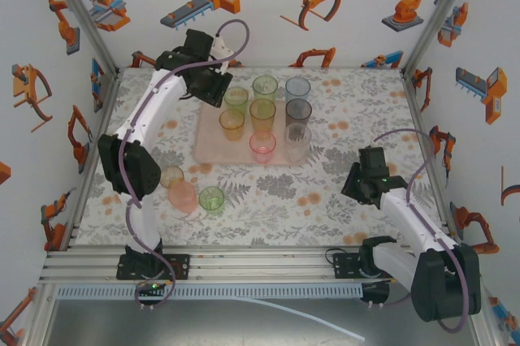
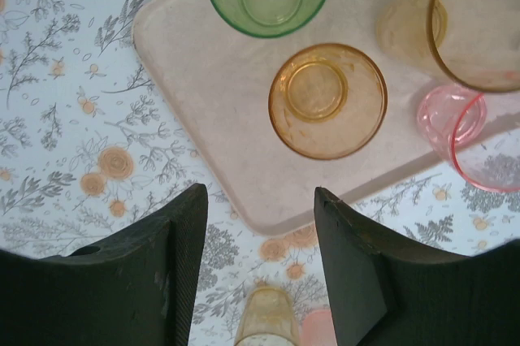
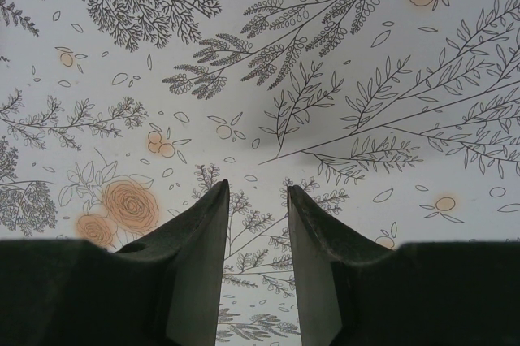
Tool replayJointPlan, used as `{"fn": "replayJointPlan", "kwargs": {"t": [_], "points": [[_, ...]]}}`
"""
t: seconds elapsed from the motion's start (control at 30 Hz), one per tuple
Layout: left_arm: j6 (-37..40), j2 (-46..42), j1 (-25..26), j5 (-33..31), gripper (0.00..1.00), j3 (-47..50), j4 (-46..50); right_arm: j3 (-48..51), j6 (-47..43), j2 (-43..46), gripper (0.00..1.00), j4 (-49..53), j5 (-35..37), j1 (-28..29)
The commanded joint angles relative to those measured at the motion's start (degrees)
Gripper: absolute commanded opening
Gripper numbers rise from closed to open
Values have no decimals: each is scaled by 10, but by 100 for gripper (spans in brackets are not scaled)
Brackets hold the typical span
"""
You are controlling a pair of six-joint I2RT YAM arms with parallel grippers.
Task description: Place the glasses into the tray
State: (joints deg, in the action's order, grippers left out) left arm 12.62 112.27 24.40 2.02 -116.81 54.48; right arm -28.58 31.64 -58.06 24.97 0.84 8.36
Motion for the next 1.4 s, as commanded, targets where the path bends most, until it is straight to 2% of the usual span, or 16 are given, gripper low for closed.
{"fn": "replayJointPlan", "kwargs": {"t": [0.0,0.23,0.27,0.33,0.5,0.77,1.0,1.37], "points": [[32,-48,0,13,54,36,31,3,-2,7,37,-8,-2,-5],[122,-130,-4,50,54,121,87,1,-2,3,37,-8,-2,-5],[133,-148,-5,57,63,141,87,1,-3,2,37,-8,-2,-5],[150,-188,-10,73,71,182,82,-1,-2,-3,37,-9,-4,-5],[182,-243,-14,112,75,234,126,-3,-4,-11,37,-8,-6,-5],[224,-295,-17,107,76,294,152,-2,-4,-9,36,-10,-6,-5],[248,-322,-17,108,81,320,161,0,-2,-3,37,-9,-4,-5],[257,-325,-16,112,76,351,150,9,-2,35,36,-6,-1,-5]]}}
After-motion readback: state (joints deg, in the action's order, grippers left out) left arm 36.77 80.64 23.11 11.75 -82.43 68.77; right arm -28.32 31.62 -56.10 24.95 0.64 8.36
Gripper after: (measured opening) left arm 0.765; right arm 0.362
